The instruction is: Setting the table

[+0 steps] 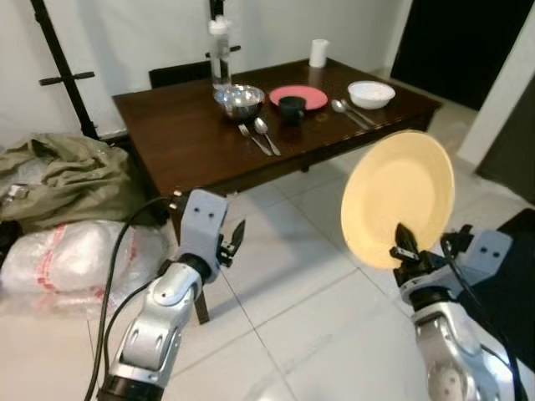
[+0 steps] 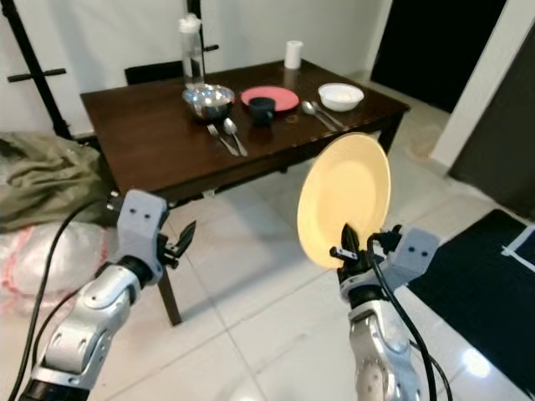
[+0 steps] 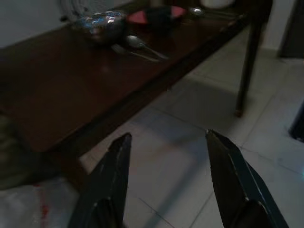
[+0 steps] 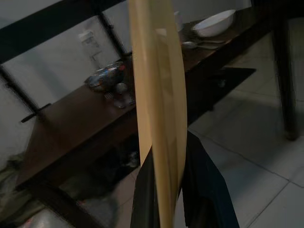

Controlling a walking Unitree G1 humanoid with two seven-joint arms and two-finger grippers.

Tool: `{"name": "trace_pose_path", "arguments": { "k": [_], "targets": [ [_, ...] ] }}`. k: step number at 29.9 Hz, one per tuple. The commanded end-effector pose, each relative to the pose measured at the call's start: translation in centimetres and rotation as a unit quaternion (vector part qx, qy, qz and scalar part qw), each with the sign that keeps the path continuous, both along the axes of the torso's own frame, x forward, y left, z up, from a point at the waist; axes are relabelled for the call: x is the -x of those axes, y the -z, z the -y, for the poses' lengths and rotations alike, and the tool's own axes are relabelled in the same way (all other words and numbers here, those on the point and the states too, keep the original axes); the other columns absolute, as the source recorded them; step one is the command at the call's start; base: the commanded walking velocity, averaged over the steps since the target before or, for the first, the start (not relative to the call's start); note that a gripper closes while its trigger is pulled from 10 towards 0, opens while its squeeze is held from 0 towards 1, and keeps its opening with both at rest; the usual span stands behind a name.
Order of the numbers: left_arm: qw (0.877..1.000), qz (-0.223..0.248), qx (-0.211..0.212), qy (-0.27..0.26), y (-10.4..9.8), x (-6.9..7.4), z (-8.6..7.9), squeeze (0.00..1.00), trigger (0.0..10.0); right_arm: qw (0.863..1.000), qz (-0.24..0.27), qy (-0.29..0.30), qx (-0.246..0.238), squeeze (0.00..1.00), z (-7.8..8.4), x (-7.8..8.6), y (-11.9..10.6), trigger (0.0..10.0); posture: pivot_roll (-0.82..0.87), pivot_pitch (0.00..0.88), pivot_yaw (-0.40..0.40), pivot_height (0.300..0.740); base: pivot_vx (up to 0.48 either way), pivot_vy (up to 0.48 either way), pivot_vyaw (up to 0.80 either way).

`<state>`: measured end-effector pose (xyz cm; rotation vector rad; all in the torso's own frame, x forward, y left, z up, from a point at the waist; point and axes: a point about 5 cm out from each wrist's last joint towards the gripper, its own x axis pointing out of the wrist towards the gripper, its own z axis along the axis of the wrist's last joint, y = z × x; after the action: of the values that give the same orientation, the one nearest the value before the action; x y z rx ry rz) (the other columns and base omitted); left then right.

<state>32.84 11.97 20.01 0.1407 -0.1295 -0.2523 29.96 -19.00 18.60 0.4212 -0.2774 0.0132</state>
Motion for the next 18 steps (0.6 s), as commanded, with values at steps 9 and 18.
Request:
{"name": "trace_pose_path", "arguments": {
  "k": [9,18],
  "targets": [
    [1.000,-0.005,-0.002,0.014,0.67,0.14,0.74,0.00,10.0,1.000,0.001,0.007,-0.001,0.00,0.53,0.34,0.15,10.0,0.08,0.076,0.079,0.740,0.480,0.000,0.00],
    [1.000,0.001,0.000,0.015,0.49,0.21,0.74,0.00,10.0,1.000,0.007,-0.015,0.000,0.00,0.02,0.41,-0.10,10.0,0.09,0.084,0.080,0.740,0.480,0.000,0.00]
  ]
}}
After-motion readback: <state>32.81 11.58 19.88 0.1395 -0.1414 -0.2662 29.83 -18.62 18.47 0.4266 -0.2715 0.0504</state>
